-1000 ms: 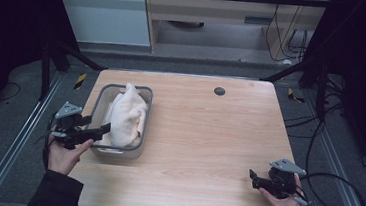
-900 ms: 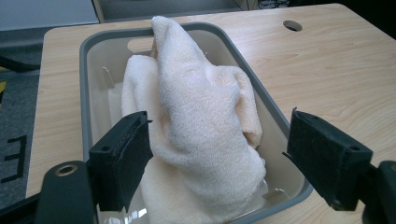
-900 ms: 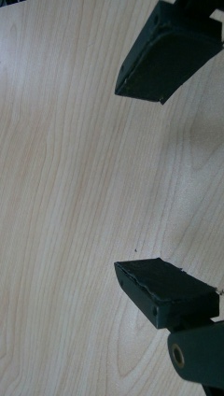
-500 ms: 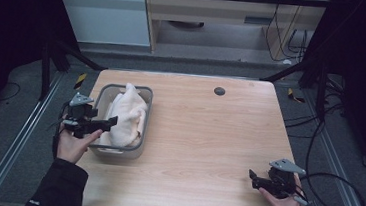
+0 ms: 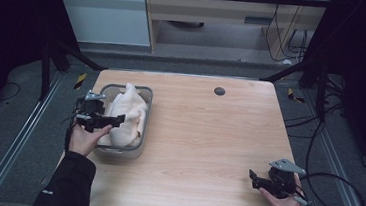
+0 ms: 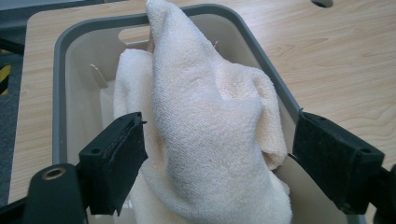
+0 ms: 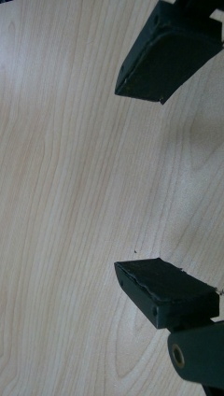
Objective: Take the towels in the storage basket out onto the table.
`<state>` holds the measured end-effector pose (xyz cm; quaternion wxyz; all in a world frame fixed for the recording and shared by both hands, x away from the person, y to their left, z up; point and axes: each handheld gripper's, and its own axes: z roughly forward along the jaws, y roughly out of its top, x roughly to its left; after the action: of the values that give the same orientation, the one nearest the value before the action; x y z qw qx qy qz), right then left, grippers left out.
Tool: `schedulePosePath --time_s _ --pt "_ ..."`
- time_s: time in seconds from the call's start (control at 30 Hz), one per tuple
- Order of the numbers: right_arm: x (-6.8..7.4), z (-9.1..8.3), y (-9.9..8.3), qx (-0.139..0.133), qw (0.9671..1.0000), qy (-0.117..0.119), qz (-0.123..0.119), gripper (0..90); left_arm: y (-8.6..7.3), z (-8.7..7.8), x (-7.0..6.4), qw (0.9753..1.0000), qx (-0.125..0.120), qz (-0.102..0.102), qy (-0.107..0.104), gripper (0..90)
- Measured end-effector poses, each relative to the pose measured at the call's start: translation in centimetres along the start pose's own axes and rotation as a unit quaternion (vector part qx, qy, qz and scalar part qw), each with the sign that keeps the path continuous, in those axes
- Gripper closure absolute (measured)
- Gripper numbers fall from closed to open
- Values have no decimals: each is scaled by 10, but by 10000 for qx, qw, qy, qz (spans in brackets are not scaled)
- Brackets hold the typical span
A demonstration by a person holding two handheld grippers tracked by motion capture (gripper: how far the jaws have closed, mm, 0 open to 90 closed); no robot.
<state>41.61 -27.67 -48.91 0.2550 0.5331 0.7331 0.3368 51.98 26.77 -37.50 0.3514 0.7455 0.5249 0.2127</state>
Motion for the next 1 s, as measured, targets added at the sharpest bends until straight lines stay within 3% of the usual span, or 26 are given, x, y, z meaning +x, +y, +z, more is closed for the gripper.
schedulePosePath --time_s 0.37,0.77,1.0 --pt "0 1 0 -10 10000 6 4 132 0 23 -2 9993 344 45 113 108" --pt "0 2 -1 54 10000 72 16 123 -8 48 -4 9967 800 23 93 97" --pt "0 3 -1 100 9999 79 15 122 -13 59 -4 9947 1025 4 65 168"
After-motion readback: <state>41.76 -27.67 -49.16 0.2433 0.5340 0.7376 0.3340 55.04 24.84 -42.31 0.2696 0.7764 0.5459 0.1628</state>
